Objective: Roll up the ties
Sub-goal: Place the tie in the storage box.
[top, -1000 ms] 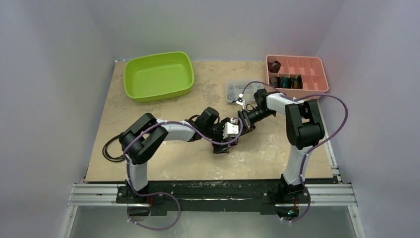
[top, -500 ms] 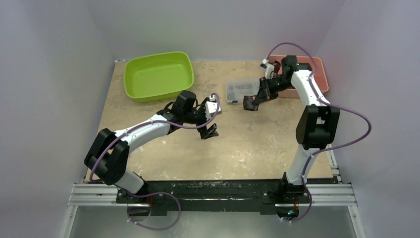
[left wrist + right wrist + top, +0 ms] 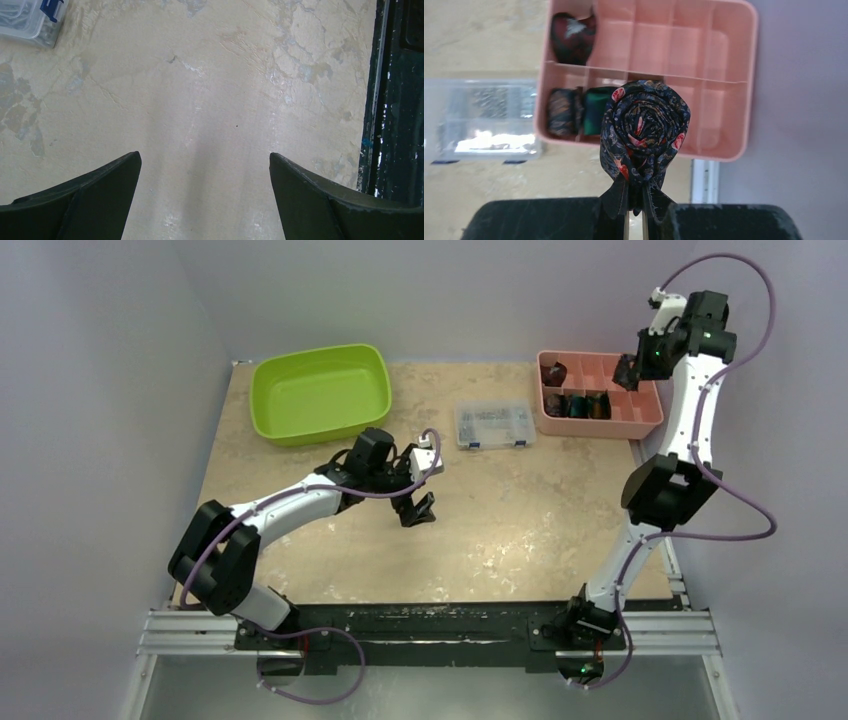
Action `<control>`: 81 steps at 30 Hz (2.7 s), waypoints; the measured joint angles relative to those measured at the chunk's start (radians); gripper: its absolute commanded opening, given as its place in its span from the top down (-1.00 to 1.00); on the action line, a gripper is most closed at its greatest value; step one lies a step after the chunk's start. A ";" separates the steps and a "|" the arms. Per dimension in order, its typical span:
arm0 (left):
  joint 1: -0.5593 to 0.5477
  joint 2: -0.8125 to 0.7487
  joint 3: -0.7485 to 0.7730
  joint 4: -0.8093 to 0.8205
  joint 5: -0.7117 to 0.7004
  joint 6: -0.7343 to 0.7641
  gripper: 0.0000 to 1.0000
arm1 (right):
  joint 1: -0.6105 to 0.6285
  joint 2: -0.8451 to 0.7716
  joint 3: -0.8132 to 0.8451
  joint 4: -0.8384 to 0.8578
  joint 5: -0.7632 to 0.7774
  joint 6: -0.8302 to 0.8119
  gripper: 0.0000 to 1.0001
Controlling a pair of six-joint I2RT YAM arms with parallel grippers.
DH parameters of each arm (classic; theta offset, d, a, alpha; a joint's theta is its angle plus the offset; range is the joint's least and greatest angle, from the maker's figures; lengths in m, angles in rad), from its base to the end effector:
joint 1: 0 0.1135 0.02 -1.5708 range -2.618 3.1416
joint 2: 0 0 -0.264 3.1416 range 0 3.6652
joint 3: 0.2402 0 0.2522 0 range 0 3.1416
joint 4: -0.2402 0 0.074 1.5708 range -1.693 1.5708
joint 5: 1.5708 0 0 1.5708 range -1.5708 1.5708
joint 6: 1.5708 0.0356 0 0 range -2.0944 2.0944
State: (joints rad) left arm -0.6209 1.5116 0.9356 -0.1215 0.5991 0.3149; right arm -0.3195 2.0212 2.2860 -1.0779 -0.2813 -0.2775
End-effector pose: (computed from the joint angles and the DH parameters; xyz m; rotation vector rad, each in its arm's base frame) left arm 0.2500 -0.2035 0.2275 1.2947 1.8482 -0.8406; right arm 0.4113 -0.1257 0.3946 -0.0827 2.3422 0.0427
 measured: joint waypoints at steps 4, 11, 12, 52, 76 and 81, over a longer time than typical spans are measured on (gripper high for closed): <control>0.001 -0.003 -0.016 0.011 -0.008 -0.019 -1.00 | -0.031 0.132 0.138 -0.007 0.100 -0.011 1.00; 0.001 -0.021 -0.063 0.027 -0.026 -0.051 -1.00 | -0.024 0.252 0.137 -0.015 0.172 -0.043 1.00; 0.001 -0.024 -0.066 0.028 -0.028 -0.053 -1.00 | -0.023 0.265 0.137 -0.012 0.183 -0.046 1.00; 0.002 -0.035 -0.077 0.055 -0.057 -0.074 -1.00 | -0.037 0.278 -0.150 -0.017 0.299 -0.169 1.00; 0.002 -0.026 -0.082 0.052 -0.051 -0.092 -1.00 | -0.060 0.375 0.025 -0.177 0.260 -0.150 0.30; 0.002 -0.019 -0.082 0.051 -0.050 -0.092 -1.00 | -0.060 0.369 0.023 -0.172 0.260 -0.150 0.28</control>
State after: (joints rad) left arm -0.6189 1.4925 0.8539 -0.0704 0.5491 0.2234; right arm -0.3798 2.3905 2.3089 -1.2499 -0.0212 -0.4274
